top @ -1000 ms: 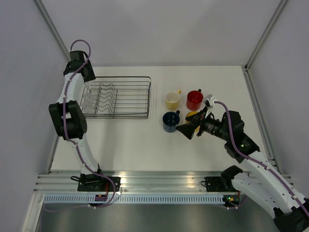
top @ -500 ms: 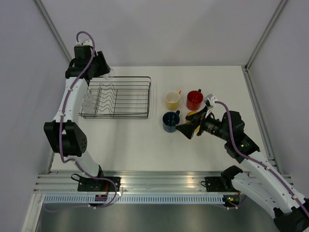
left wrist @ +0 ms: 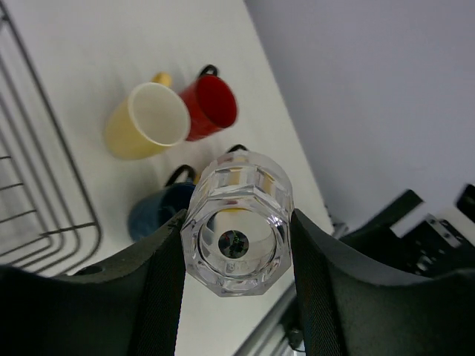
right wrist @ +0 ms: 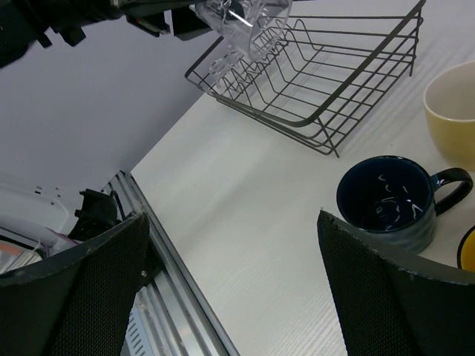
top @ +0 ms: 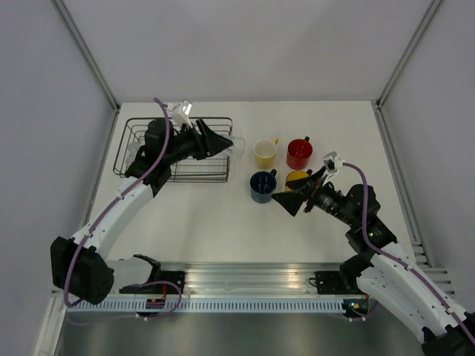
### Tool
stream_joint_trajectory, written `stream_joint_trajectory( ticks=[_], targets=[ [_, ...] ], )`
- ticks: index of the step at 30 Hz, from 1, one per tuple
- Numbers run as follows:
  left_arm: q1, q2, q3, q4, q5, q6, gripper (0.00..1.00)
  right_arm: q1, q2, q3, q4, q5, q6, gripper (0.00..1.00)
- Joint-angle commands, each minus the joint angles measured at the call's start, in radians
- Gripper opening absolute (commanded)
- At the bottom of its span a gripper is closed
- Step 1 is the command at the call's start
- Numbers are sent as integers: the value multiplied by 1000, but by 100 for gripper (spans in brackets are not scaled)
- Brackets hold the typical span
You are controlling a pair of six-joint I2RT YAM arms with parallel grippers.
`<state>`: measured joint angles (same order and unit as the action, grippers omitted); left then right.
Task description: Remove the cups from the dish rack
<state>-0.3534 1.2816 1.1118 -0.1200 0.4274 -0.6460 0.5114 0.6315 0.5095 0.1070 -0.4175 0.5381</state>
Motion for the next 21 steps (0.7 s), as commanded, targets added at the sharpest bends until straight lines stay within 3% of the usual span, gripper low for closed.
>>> stream_joint_trajectory(
  ticks=[1,5,12,21],
  targets=[
    [-42,-117,-131,375,142,-246,2,4,-21,-25,201,-78,98,98],
    [-85,-198,-262,549,172,-372,2,4,17,-20,276,-168,146,98],
    [-194,-280,-450,816,111,-556,2,24,120,-32,577,-265,316,93],
    [-328,-375,-532,781,-61,-583,2,153,172,41,550,-167,221,83]
  ],
)
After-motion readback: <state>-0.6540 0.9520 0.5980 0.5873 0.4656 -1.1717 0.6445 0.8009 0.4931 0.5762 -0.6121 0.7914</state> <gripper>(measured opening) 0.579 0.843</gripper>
